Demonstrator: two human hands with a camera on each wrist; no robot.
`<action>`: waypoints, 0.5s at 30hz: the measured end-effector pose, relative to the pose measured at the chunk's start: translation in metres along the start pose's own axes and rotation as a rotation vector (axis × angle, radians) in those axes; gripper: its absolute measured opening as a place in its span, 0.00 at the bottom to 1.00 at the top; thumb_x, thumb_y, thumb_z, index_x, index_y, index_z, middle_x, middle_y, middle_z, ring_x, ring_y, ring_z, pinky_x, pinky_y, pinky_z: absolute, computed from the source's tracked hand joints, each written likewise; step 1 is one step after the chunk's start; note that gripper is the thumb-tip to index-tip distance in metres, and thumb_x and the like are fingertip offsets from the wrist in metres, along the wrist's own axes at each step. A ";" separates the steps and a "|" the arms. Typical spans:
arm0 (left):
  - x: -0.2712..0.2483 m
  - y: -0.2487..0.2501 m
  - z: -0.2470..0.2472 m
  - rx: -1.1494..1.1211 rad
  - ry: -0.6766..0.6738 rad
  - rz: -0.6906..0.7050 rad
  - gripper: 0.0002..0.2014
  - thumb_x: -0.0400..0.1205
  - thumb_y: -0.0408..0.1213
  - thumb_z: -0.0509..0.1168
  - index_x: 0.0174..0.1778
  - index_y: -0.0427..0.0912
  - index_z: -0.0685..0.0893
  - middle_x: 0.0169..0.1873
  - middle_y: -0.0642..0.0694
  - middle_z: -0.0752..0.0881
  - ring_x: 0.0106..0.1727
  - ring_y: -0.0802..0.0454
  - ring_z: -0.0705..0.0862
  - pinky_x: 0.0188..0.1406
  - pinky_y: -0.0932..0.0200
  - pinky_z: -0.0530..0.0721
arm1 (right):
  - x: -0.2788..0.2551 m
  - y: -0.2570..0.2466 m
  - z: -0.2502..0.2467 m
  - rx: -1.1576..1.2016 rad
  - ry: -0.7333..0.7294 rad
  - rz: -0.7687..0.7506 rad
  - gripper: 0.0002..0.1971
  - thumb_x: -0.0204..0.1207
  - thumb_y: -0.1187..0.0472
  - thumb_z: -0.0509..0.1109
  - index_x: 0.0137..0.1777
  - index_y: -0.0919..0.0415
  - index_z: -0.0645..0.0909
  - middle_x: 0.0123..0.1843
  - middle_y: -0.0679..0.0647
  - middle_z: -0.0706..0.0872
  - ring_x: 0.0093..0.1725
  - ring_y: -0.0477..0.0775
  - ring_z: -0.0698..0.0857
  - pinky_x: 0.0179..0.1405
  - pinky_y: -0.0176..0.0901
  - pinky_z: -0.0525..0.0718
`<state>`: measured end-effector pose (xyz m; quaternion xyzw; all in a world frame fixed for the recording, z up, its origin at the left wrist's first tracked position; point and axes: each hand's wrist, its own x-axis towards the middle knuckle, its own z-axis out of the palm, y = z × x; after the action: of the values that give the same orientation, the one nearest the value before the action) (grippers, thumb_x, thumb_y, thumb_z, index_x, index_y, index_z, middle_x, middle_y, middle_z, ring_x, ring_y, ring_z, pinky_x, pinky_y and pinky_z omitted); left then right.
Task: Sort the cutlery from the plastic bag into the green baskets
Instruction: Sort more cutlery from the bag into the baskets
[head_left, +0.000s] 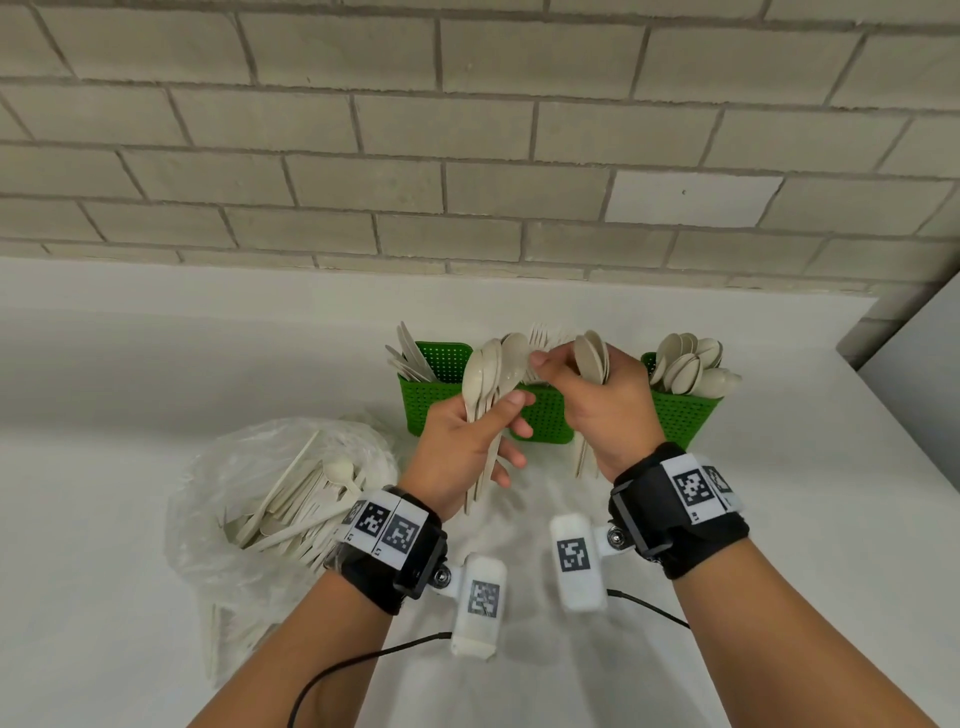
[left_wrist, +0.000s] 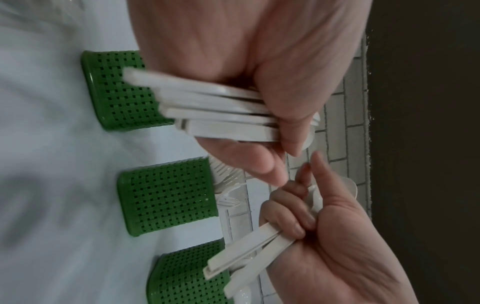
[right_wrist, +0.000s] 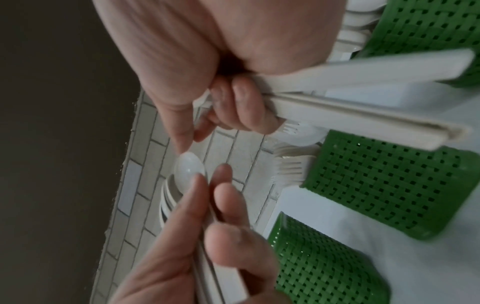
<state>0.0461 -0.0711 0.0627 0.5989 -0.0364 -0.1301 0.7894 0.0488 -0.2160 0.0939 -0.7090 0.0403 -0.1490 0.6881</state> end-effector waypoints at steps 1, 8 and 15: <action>0.000 0.000 0.001 0.003 -0.010 0.002 0.09 0.83 0.39 0.67 0.52 0.39 0.88 0.31 0.45 0.86 0.23 0.50 0.82 0.15 0.63 0.76 | 0.000 0.001 0.001 -0.008 -0.003 -0.009 0.06 0.71 0.61 0.80 0.37 0.60 0.86 0.36 0.51 0.90 0.40 0.49 0.89 0.43 0.41 0.85; -0.002 -0.001 0.002 0.017 -0.068 0.007 0.17 0.80 0.45 0.67 0.55 0.36 0.87 0.31 0.45 0.86 0.22 0.51 0.80 0.15 0.62 0.77 | 0.001 0.002 0.002 -0.111 0.025 -0.082 0.08 0.71 0.62 0.80 0.39 0.66 0.85 0.34 0.53 0.88 0.34 0.44 0.85 0.37 0.31 0.81; -0.003 -0.001 0.001 -0.024 -0.075 0.014 0.15 0.82 0.44 0.64 0.53 0.35 0.86 0.36 0.43 0.89 0.21 0.50 0.82 0.13 0.62 0.77 | 0.000 0.003 0.000 -0.068 -0.059 -0.036 0.09 0.75 0.61 0.76 0.36 0.61 0.82 0.30 0.49 0.85 0.34 0.47 0.84 0.38 0.40 0.82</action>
<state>0.0428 -0.0717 0.0622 0.5837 -0.0686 -0.1471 0.7956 0.0491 -0.2160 0.0908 -0.7368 0.0124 -0.1390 0.6615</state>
